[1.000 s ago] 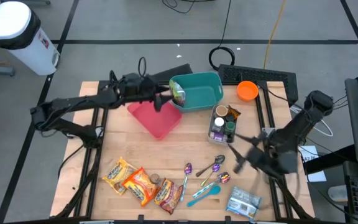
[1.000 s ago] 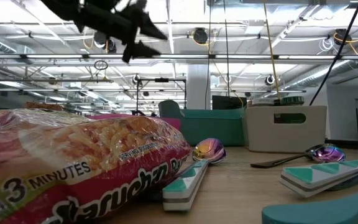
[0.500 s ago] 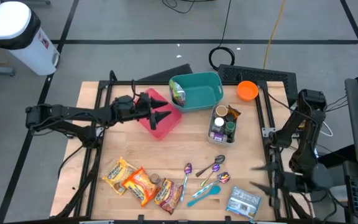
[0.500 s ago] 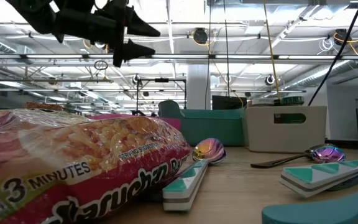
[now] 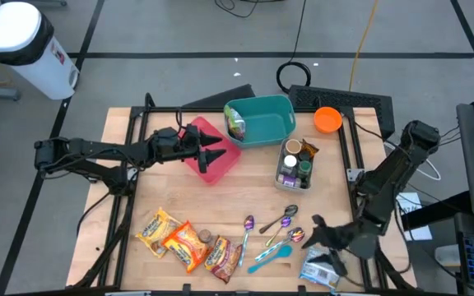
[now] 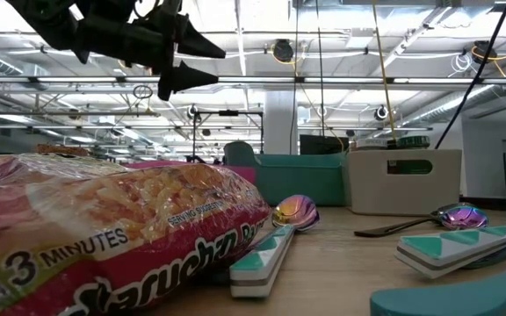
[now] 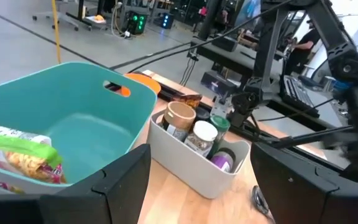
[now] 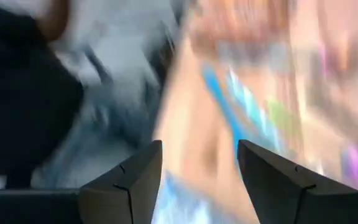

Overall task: Pick & Place Food Item
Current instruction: Put the blue noodle pack into the green bin

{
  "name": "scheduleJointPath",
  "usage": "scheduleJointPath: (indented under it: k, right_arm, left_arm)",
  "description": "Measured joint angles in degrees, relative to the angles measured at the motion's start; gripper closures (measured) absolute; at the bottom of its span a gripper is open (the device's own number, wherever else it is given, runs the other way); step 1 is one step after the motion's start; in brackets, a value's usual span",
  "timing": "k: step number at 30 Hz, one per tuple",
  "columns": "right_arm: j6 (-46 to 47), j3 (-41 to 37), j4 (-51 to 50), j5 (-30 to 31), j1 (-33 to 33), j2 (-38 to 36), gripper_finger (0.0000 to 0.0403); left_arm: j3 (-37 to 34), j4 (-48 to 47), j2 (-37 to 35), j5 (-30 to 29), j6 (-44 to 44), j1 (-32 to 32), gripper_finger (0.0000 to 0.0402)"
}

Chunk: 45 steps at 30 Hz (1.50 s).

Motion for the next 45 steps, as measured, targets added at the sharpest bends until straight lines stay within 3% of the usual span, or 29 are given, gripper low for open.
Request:
scheduleJointPath:
  k: [3, 6, 13, 20, 26, 31, 40, 45]
  right_arm:
    - [12.2, 0.0, -12.4, -5.6, -1.0, 0.0, 0.0202]
    - [19.5, 0.0, -18.4, -5.6, -0.8, 0.0, 0.0203]
    - [19.8, -2.1, -11.4, -5.8, -0.2, 4.8, 0.0203]
    - [19.4, -2.1, -6.8, -13.0, -1.7, 13.5, 0.0203]
    - [21.7, -2.0, -7.2, -17.3, -3.3, 15.7, 0.0209]
    - [21.4, -2.0, -7.7, -17.4, -3.7, 15.8, 0.0254]
    - [21.8, -2.1, -7.9, -18.9, -4.9, 15.8, 0.0386]
    - [20.6, -2.2, -8.5, -20.9, -5.9, 14.1, 0.0397]
  left_arm:
    - [0.0, -0.9, 0.0, 0.0, 0.0, 0.0, 0.0117]
    - [0.0, -1.2, 0.0, 0.0, 0.0, 0.0, 0.0117]
    - [0.0, -2.5, 0.0, 0.0, 0.1, 0.0, 0.0117]
    - [0.0, -2.6, 0.0, 0.0, 0.1, 0.0, 0.0117]
    - [0.0, -2.6, 0.0, 0.0, 0.0, 0.0, 0.0117]
    - [0.0, -2.6, 0.0, 0.0, 0.0, 0.0, 0.0117]
    - [0.1, -4.1, 0.0, -0.6, -0.1, 0.0, 0.0117]
    - [0.1, -4.1, 0.0, -0.6, -0.3, 0.0, 0.0117]
